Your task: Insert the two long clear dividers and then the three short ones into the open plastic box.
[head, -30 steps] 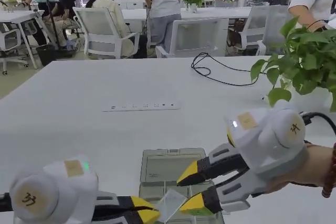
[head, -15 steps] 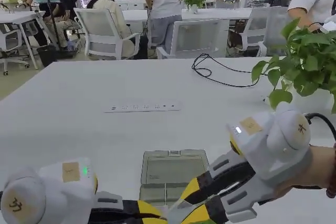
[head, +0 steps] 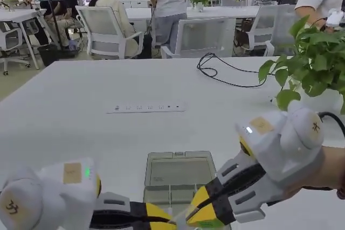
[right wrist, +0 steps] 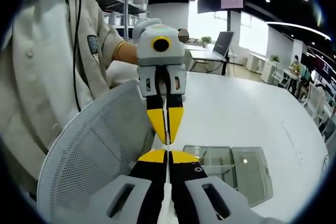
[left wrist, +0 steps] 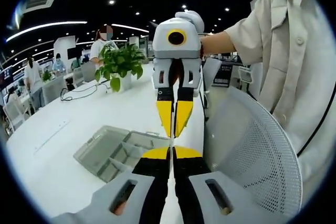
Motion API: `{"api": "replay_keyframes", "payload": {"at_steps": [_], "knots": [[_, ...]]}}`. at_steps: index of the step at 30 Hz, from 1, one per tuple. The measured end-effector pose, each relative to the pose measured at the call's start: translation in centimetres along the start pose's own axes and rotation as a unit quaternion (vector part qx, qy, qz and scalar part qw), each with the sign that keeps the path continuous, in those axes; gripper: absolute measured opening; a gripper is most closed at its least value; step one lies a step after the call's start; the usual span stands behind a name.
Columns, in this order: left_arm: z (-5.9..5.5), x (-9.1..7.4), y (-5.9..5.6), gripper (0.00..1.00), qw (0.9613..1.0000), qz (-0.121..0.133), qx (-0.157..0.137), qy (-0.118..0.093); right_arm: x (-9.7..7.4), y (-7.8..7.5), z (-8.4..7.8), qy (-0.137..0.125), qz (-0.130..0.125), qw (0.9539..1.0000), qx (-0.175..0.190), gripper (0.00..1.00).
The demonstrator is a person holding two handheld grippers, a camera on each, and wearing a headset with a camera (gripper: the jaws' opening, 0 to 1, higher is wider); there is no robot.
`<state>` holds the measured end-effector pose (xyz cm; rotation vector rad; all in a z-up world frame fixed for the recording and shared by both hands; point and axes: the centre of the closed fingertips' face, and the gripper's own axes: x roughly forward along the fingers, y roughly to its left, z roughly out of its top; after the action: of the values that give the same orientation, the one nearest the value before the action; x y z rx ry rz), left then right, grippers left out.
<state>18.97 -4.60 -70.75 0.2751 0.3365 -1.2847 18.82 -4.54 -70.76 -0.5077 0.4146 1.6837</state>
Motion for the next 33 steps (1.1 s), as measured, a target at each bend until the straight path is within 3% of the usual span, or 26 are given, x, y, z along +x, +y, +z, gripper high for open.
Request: {"api": "replay_keyframes", "payload": {"at_steps": [7, 16, 33], "knots": [[-0.2, 0.2, 0.3, 0.00, 0.9999, 0.013, -0.005, -0.003, 0.1, -0.3, -0.2, 0.015, -0.008, 0.9998, 0.001, 0.02], [-0.3, 0.0, 1.3, 0.01, 0.9984, 0.041, -0.035, -0.017, 0.2, -1.0, -0.8, 0.039, -0.034, 0.9986, -0.005, 0.02], [-1.8, -0.4, 2.5, 0.31, 0.9941, 0.088, -0.061, -0.018, -0.7, -4.1, -2.5, 0.070, -0.103, 0.9919, 0.024, 0.02]]}}
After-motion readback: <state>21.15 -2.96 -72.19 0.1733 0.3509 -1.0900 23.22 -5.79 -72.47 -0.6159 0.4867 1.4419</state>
